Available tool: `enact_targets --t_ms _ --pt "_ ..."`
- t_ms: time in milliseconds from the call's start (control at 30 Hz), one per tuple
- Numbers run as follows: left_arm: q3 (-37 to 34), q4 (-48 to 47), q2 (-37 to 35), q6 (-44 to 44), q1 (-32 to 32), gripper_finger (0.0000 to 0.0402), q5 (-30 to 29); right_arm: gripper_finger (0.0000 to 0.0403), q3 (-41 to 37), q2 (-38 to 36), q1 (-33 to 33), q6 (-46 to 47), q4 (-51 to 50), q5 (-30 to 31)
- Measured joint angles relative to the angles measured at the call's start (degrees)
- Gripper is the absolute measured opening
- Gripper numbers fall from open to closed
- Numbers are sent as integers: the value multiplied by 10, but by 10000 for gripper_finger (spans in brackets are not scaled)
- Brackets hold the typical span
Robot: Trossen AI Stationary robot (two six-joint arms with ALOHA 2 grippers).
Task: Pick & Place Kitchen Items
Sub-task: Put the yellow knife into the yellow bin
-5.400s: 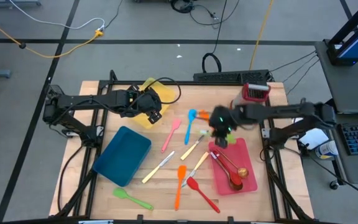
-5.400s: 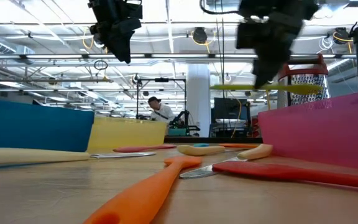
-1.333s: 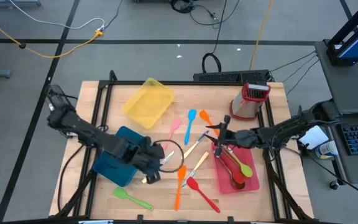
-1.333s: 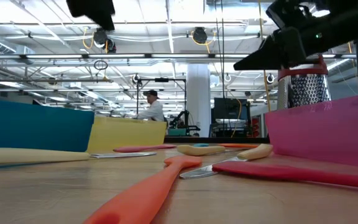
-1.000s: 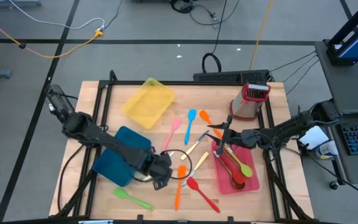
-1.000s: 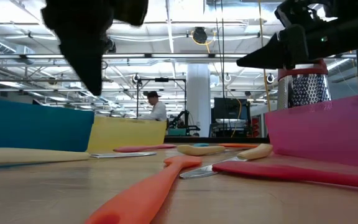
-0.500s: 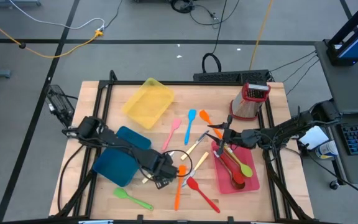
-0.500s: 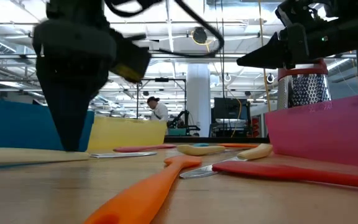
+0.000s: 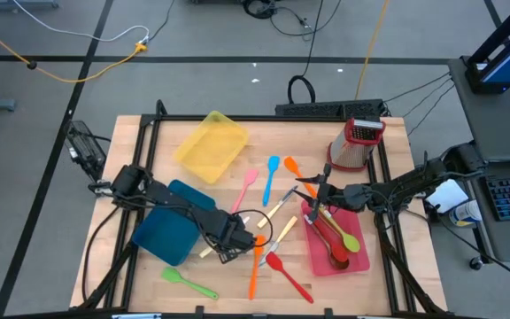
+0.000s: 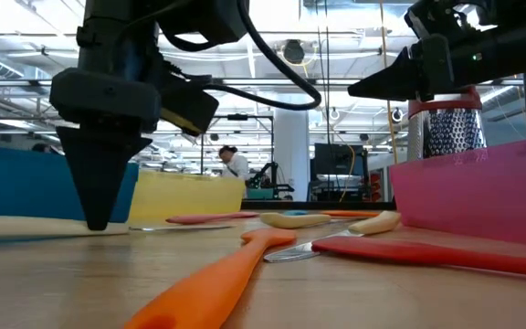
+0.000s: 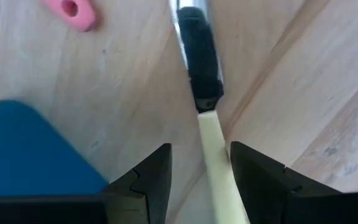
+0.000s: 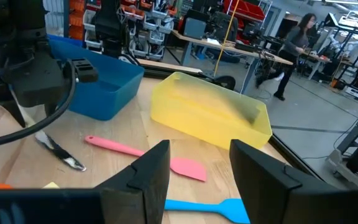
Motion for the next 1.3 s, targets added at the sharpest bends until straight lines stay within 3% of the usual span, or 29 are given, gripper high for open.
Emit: enact_targets --t_ms 200,500,833,967,1300 --pt "0 12 5 1 0 153 11 160 0 0 0 0 0 0" --pt "1 67 2 36 0 14 11 160 0 0 0 20 14 0" --pt "1 67 2 49 0 3 -10 160 0 0 0 19 18 0" --pt "1 67 2 52 -2 26 3 160 0 0 0 19 18 0" --pt "-1 17 6 67 -40 146 20 160 0 0 0 19 17 0"
